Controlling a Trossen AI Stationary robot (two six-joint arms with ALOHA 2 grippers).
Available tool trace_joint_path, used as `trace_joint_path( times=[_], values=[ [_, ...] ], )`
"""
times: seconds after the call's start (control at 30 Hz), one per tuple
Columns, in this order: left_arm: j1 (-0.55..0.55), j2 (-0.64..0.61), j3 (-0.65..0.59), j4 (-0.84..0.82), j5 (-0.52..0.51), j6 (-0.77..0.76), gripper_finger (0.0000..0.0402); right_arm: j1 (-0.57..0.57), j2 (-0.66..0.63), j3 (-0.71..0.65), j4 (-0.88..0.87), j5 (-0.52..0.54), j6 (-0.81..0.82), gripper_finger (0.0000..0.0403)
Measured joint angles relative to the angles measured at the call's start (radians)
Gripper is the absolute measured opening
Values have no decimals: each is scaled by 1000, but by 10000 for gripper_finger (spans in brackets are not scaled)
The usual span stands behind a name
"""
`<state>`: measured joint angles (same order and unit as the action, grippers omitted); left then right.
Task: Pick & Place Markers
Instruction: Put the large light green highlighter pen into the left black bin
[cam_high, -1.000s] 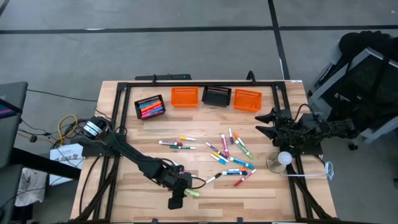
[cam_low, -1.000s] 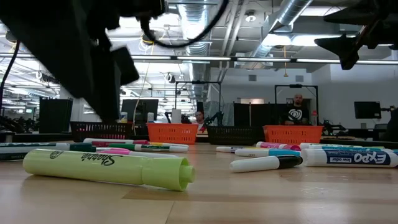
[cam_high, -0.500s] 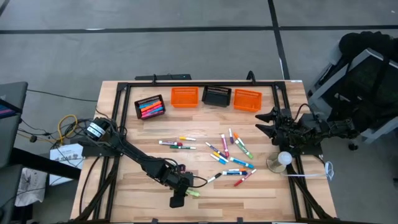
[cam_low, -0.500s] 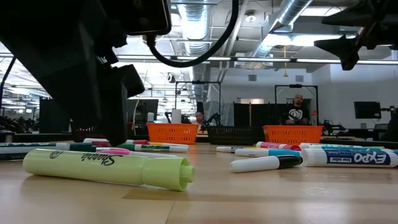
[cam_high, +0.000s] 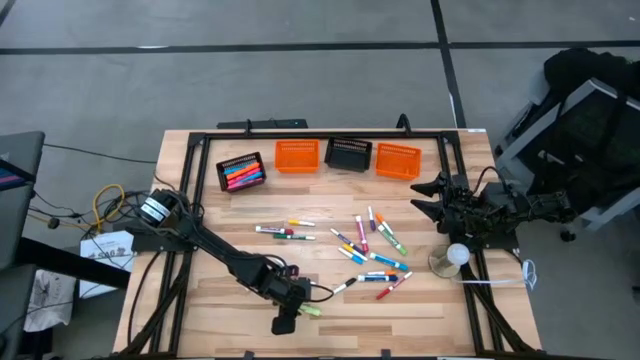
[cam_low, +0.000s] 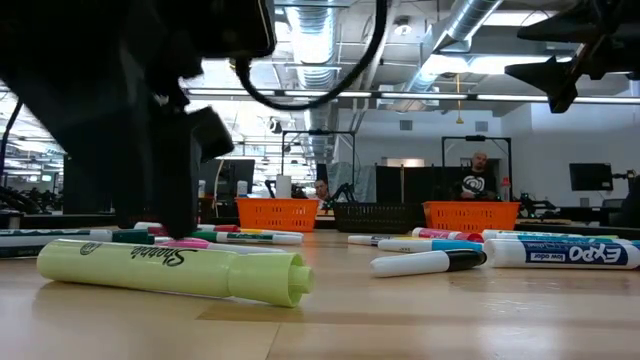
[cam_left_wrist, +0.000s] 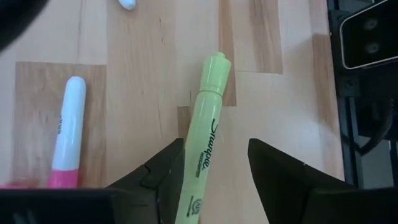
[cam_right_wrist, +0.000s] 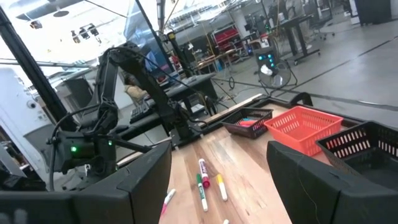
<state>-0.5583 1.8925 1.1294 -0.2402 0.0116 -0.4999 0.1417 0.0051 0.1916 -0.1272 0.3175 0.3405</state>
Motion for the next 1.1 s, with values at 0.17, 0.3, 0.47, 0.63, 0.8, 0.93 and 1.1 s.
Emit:
trace_joint_path(
  times=[0.17, 0.3, 0.47, 0.63, 0.8, 0.93, 1.1],
  values=[
    [-3, 62, 3, 17, 40, -3, 177, 0, 0, 0, 1, 0, 0, 254],
    [-2, 100, 6, 12, 39, -10, 177, 0, 0, 0, 1, -1, 6, 254],
    [-3, 102, 5, 2, 2, 3, 167, 0, 0, 0, 1, -1, 11, 254],
    [-8, 106, 4, -4, -36, 32, 132, 0, 0, 0, 1, -2, 11, 254],
    [-7, 107, 4, -13, -54, 48, 88, 0, 0, 0, 1, -1, 11, 254],
    [-8, 107, 4, -15, -64, 70, 70, 0, 0, 0, 2, -1, 18, 254],
    [-8, 107, 4, -16, -86, 71, 75, 0, 0, 0, 2, -1, 26, 254]
  ],
)
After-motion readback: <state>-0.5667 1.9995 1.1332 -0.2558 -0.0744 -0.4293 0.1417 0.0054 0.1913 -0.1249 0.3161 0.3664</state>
